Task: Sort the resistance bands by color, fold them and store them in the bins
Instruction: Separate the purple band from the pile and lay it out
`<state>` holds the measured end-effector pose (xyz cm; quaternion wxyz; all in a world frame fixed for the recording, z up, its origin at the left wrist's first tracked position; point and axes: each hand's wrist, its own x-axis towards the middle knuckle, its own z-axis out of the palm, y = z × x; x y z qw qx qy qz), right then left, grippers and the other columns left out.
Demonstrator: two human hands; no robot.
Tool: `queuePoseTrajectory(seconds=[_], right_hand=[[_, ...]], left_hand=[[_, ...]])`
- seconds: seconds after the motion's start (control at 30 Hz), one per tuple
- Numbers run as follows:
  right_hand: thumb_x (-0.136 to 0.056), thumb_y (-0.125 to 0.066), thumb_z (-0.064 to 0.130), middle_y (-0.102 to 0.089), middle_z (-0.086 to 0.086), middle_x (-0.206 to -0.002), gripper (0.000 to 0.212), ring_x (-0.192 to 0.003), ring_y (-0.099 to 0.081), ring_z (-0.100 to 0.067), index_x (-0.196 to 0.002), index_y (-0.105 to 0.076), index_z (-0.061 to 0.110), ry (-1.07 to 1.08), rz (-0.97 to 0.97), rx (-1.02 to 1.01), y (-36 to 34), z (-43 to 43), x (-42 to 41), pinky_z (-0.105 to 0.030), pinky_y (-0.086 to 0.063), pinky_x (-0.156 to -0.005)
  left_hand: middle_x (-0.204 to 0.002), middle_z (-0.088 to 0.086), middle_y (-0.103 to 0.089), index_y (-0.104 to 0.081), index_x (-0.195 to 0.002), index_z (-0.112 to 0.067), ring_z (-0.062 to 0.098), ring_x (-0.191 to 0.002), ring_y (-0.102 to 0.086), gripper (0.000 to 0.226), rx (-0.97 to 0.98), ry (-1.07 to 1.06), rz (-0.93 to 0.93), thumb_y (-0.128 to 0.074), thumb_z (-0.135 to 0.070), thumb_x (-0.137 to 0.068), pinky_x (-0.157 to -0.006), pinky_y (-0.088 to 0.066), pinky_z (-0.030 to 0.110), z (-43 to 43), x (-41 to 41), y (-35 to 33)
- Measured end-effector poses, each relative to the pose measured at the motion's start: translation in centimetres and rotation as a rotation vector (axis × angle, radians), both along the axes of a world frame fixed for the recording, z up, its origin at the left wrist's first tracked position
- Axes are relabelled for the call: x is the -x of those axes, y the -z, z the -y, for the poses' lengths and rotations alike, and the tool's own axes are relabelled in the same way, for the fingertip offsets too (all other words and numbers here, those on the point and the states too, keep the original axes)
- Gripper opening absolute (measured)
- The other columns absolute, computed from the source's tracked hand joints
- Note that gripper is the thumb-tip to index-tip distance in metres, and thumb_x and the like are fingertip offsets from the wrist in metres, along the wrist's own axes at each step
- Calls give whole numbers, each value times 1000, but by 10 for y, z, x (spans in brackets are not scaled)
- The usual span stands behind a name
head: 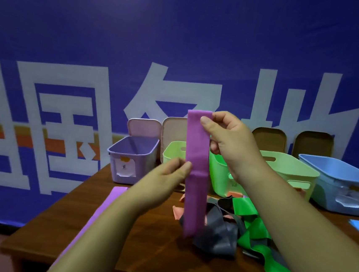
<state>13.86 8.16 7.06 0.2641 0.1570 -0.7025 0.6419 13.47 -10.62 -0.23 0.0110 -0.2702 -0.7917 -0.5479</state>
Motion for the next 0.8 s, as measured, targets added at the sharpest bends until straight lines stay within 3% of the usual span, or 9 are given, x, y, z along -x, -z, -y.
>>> queuePoseTrajectory(seconds=[0.1, 0.2, 0.33, 0.43, 0.53, 0.67, 0.8], right_hand=[[-103, -71, 33, -67, 8, -78, 20, -47, -48, -2, -117, -71, 18, 1, 25, 51, -3, 9, 10, -27, -44, -51], [-105, -68, 28, -64, -4, -86, 23, -50, -45, -9, -123, -67, 13, -40, 70, 128, -4, 20, 16, -29, -48, -52], [-106, -67, 26, -63, -4, -82, 19, -55, -51, -11, -122, -67, 16, -53, 97, 151, 1, 30, 28, -31, -52, -58], [-107, -66, 26, -66, -4, -82, 17, -56, -53, -10, -121, -68, 18, -39, 121, 148, 12, 39, 43, -30, -54, -59], [-106, -66, 24, -64, -2, -78, 13, -53, -52, -10, -118, -69, 18, -28, 158, 192, 26, 52, 62, -30, -52, -55], [-104, -69, 25, -63, 1, -73, 12, -51, -51, -9, -115, -68, 20, -42, 238, 213, 53, 77, 92, -31, -50, -55], [-103, -70, 19, -62, -4, -67, 10, -47, -51, -12, -112, -66, 16, -48, 342, 206, 86, 114, 115, -29, -52, -50]], left_hand=[[-115, -5, -78, -71, -122, -29, 18, -109, -73, 32, 0, -20, 29, -50, -50, -109, -104, -56, 48, 9, -4, 15], [-109, -5, -76, -70, -119, -34, 15, -100, -72, 26, -1, -39, 49, -52, -49, -108, -92, -58, 40, 19, -5, 27], [-110, 8, -74, -70, -120, -29, 11, -88, -65, 18, -13, -58, 118, -56, -35, -110, -79, -54, 30, 37, -6, 40], [-104, 7, -74, -70, -120, -24, 8, -82, -63, 17, 6, -82, 178, -58, -30, -109, -70, -51, 21, 56, -14, 49], [-100, 3, -75, -72, -117, -24, 3, -78, -64, 17, 84, -142, 206, -60, -32, -108, -68, -52, 20, 80, -26, 55], [-92, 18, -70, -72, -112, -17, 18, -65, -63, 15, 56, -183, 284, -62, -27, -107, -56, -52, 25, 111, -45, 64], [-76, 5, -70, -71, -106, -14, 23, -54, -62, 13, -53, -408, 350, -75, -22, -98, -46, -49, 27, 143, -56, 75]])
